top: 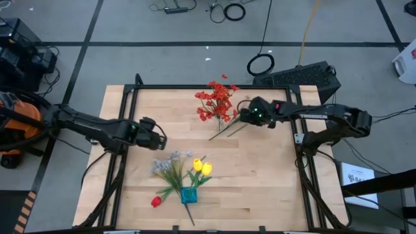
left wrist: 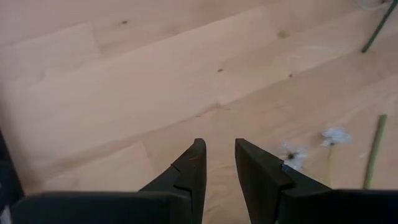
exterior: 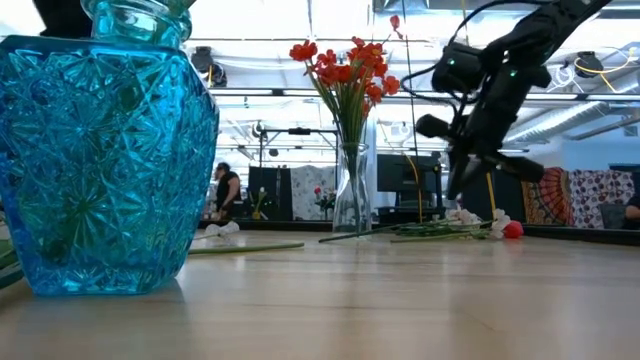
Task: Sort flowers into vase by color
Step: Put the top white flowers into the blue flower vase
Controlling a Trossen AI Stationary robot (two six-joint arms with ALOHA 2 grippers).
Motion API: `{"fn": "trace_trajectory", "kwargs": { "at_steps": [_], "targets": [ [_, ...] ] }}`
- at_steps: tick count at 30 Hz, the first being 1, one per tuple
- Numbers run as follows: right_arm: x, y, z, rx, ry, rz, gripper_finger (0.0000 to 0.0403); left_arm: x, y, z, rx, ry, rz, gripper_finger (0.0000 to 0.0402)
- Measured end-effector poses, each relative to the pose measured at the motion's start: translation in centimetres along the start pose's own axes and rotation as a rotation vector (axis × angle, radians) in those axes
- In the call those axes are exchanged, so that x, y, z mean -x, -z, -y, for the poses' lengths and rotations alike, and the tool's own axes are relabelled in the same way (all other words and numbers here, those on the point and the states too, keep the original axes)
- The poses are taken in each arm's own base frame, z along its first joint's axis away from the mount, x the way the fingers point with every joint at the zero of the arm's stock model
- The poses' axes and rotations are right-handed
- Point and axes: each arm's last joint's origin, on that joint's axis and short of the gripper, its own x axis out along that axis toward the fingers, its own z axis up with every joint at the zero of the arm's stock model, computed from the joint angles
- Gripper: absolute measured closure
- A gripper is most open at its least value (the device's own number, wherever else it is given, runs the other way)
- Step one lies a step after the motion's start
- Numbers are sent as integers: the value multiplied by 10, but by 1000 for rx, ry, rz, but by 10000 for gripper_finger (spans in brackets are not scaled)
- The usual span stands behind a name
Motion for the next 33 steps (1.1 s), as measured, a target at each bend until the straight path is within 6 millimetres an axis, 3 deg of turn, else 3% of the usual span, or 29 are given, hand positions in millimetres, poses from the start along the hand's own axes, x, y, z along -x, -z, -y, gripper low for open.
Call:
{"fn": "trace_trajectory", "kwargs": {
  "at_steps": [5, 11, 25, 33],
  "targets": [
    [-16, 8, 1, -49, 78, 9, 399, -1, 1, -18, -17, 36, -3, 311],
    [-29, 19, -1, -109, 96, -48, 388, 1, -2, -19, -102, 82, 10, 311],
    [-34, 21, -16, -236, -37, 49, 260, 1, -5, -16, -188, 124, -9, 311],
    [-39, 13, -18, -398, -66, 157, 227, 1, -5, -16, -187, 124, -10, 311]
  ]
}}
